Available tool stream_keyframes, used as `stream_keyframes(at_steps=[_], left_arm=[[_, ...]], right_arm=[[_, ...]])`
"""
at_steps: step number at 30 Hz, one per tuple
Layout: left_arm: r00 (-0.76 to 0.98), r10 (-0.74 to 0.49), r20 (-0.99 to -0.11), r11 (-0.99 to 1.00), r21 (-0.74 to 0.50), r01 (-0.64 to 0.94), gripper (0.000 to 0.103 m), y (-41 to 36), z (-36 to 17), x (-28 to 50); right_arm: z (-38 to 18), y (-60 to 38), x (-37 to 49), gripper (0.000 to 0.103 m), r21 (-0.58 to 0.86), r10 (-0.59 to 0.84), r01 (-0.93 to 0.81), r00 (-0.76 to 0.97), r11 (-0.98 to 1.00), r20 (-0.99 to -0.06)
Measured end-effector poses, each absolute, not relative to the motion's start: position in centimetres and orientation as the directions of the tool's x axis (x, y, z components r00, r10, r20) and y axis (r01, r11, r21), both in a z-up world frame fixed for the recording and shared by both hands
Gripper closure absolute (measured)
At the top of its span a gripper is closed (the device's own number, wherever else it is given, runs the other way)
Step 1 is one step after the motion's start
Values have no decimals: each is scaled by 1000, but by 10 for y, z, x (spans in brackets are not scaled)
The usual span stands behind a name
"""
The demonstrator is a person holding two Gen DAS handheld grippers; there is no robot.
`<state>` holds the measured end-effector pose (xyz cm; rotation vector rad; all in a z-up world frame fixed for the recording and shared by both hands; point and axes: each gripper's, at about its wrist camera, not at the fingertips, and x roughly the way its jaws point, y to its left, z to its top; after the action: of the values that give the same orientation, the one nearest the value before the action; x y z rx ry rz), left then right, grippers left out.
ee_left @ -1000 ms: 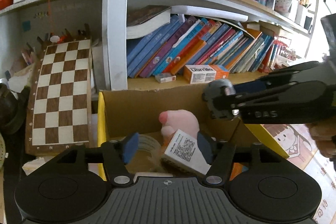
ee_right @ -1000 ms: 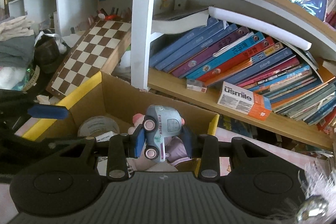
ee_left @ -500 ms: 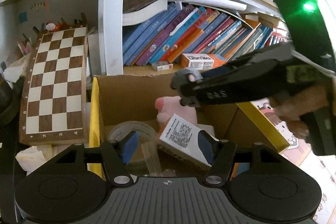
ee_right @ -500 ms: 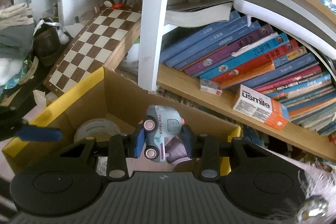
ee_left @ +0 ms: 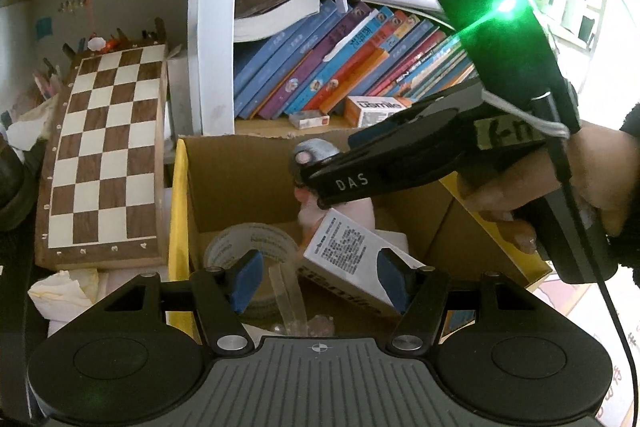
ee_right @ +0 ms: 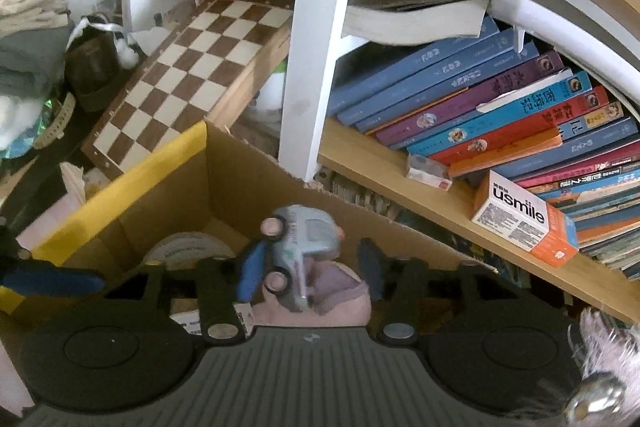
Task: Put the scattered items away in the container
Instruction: 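Lower the cube into the box and open the left tool while the right tool releases the car, then withdraw both open tools from the yellow box back over the desk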
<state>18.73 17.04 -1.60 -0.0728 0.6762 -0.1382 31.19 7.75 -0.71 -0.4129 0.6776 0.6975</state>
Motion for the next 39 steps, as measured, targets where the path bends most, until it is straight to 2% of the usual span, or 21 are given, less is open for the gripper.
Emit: stream_keyframes(at_steps=[8, 16, 39], left_arm=[[765, -164, -623, 986, -120, 114, 39, 168, -18, 191], [780, -156, -606, 987, -115, 109, 37, 169, -11, 183], [821, -141, -552, 990, -84, 114, 37, 160, 18, 135]], right_arm=[[-2, 72, 312, 44, -99, 457, -693, 569, 714, -684], [6, 64, 307, 28, -104, 451, -666, 604, 739, -657], [30, 19, 245, 28, -99, 429, -612, 651, 785, -626]])
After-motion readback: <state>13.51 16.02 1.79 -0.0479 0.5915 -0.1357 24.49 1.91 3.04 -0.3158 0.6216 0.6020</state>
